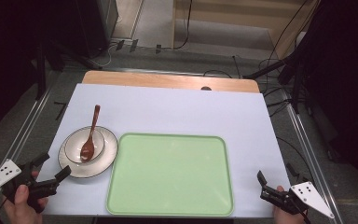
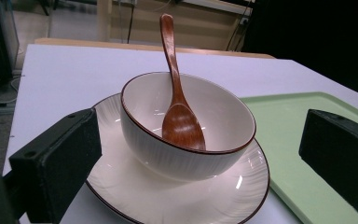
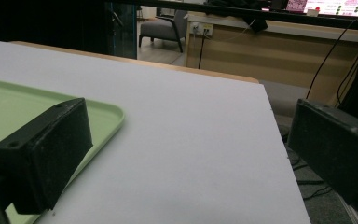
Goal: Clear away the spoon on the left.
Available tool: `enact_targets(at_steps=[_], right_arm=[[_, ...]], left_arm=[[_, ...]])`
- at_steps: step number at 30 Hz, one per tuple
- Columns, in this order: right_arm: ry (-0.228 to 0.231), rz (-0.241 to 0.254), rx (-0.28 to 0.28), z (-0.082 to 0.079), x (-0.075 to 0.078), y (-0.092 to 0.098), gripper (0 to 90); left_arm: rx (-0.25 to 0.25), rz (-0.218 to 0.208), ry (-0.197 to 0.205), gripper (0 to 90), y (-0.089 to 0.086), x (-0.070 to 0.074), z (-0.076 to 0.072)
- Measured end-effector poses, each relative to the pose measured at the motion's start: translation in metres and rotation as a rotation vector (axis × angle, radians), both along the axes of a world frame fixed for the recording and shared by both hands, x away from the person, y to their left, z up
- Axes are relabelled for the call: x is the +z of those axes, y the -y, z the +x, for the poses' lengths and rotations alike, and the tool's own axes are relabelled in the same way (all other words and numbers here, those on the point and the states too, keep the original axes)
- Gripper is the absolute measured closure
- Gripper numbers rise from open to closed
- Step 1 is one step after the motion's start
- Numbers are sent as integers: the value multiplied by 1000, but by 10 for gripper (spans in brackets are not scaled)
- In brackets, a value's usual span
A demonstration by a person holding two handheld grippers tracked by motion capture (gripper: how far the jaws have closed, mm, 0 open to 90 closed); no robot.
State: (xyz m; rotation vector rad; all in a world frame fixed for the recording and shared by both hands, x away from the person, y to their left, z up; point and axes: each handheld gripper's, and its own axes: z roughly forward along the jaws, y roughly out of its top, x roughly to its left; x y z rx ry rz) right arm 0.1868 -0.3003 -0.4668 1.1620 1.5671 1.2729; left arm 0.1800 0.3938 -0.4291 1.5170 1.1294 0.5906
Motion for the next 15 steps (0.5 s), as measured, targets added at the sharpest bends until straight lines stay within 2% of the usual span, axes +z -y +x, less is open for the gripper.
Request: enact_targets(at_steps=[3, 6, 8, 15], right_arm=[[-1, 0, 1, 0, -1, 0, 1], [0, 1, 2, -2, 0, -1, 1], [1, -1, 1, -2, 0, -1, 1], [0, 0, -8, -2, 0, 0, 1]], left_arm=[[-2, 6, -1, 0, 1, 1, 0], [-39, -3, 27, 0, 3, 6, -2], [-49, -5, 27, 0, 4, 10, -1], [-68, 6, -12, 22, 17, 21, 2]])
